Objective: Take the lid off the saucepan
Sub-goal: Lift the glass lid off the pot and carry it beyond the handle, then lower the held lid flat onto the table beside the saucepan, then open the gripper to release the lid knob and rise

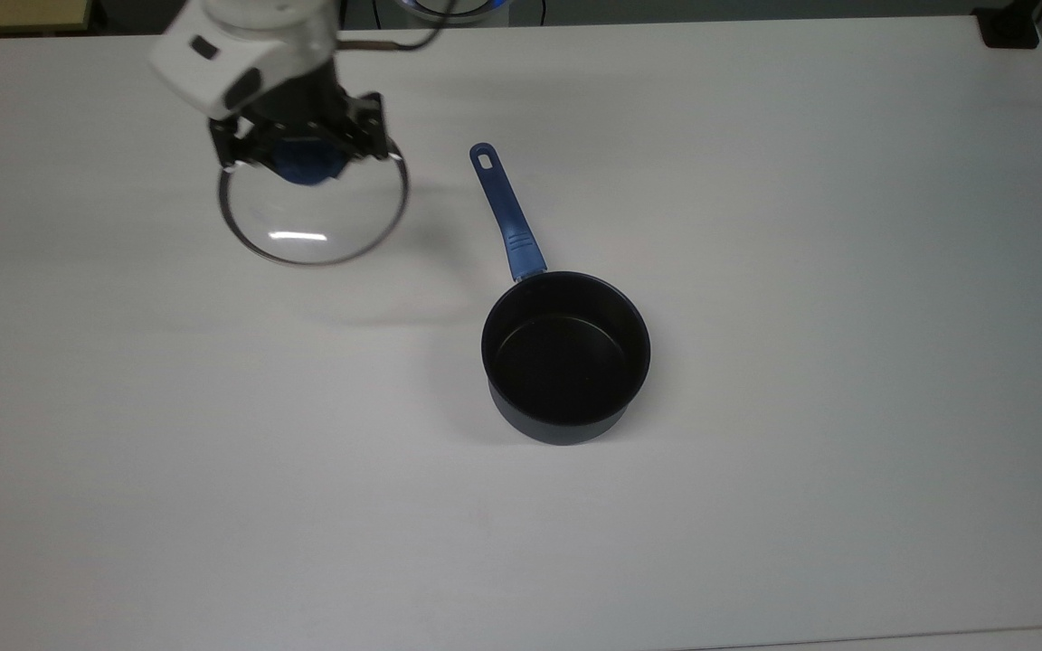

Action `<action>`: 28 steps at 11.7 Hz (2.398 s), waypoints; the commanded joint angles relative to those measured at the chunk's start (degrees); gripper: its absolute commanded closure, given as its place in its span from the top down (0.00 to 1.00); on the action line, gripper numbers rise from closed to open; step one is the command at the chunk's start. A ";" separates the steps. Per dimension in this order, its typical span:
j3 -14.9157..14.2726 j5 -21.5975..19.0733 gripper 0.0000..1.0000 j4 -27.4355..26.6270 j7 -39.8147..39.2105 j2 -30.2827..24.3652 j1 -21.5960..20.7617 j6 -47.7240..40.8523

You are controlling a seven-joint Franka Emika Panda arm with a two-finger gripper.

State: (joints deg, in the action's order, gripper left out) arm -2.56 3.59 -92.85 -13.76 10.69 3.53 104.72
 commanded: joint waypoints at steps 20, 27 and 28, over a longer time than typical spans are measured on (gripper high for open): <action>0.63 3.27 0.98 -26.68 -12.08 0.47 5.97 25.98; 0.72 -0.15 1.00 -5.90 3.43 -6.11 3.78 -1.75; 0.63 -0.34 1.00 -2.37 8.35 -7.60 2.99 -6.76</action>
State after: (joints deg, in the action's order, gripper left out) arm -1.85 4.82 -103.64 -15.20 6.02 8.92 108.79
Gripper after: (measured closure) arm 0.000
